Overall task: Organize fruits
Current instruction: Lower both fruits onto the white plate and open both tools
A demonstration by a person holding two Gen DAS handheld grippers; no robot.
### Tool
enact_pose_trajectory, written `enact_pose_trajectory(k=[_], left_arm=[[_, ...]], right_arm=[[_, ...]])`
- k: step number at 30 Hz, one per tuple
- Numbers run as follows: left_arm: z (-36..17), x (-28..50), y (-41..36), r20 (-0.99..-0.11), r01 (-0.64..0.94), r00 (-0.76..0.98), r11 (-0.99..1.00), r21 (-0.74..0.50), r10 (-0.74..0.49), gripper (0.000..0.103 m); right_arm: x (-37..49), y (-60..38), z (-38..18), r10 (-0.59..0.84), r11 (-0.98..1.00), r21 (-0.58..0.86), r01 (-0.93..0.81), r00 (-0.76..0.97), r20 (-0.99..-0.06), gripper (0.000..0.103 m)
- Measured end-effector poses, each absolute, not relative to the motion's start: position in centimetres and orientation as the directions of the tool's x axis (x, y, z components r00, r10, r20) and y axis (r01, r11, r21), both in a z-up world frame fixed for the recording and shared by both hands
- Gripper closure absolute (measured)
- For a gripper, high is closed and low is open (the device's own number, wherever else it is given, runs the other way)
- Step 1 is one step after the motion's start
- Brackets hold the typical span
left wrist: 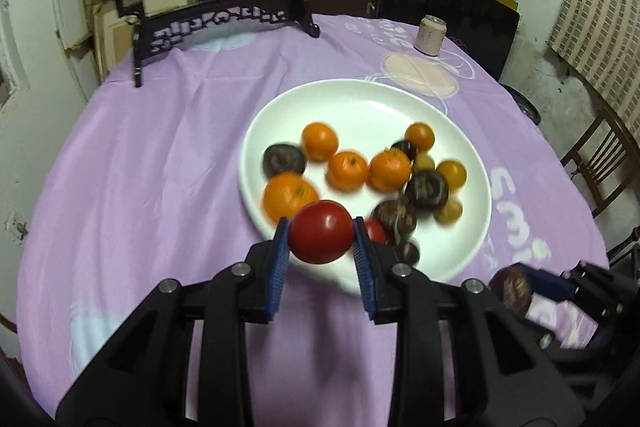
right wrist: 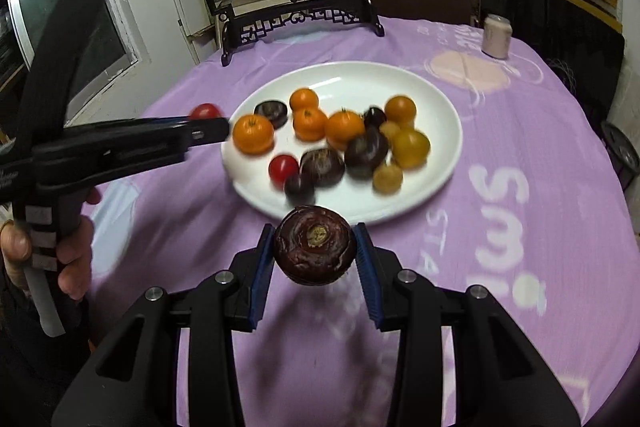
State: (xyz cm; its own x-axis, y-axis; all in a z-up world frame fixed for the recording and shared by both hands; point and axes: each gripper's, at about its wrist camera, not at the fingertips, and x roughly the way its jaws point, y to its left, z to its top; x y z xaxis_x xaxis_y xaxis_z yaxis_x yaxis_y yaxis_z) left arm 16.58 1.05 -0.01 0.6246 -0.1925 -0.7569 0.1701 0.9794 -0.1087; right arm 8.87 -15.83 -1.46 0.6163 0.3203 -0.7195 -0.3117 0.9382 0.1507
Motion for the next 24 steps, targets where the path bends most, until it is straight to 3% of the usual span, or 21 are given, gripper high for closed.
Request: enact_pose_trajectory(k=[7,16,17,18,19,23,24], left_arm=[[0.8,24.0,-0.3,-0.760,0.122,0.622,0.983,-0.140,-0.186,0.072],[-1.3,25.4,-0.3,-0.772,0.144,0.593,0.974,-0.175,-0.227,0.070],[-1.3,25.3,-0.3,-0.767,0.148,0.598,0.973,-0.178,-0.231,0.065],[-1.1,25.1,-0.2,-0.761,0.145,0.607,0.973,-0.179,-0.230,0.044],[-1.0,24.9,-0.1,-0.752,0.137,0.619,0.974,-0.178,-0.225,0.035],[-0.9,23.7,0.5,-0.733,0.118,0.651,0.981,-0.155,-0.194,0.033],[-1.1,23.5,0.6,-0.736,0.109,0.652,0.983,-0.149,-0.184,0.027]], right_arm=[[17.2,-15.4,-0.4,0.261,0.958,0.108,-0.264,0.659,-0.705,0.063],[20.4,-16.3,-2.7,0.245,0.965,0.114,-0.237,0.649,-0.720,0.060],[20.4,-16.4,-2.5,0.241,0.966,0.113,-0.231,0.659,-0.713,0.046],[20.2,-16.7,-2.3,0.227,0.971,0.107,-0.215,0.677,-0.700,0.041],[20.0,-16.9,-2.1,0.219,0.973,0.104,-0.205,0.690,-0.690,0.040],[19.0,-18.2,-2.0,0.198,0.979,0.107,-0.171,0.709,-0.677,0.034],[18.8,-18.5,-2.3,0.191,0.981,0.110,-0.160,0.701,-0.687,0.032]])
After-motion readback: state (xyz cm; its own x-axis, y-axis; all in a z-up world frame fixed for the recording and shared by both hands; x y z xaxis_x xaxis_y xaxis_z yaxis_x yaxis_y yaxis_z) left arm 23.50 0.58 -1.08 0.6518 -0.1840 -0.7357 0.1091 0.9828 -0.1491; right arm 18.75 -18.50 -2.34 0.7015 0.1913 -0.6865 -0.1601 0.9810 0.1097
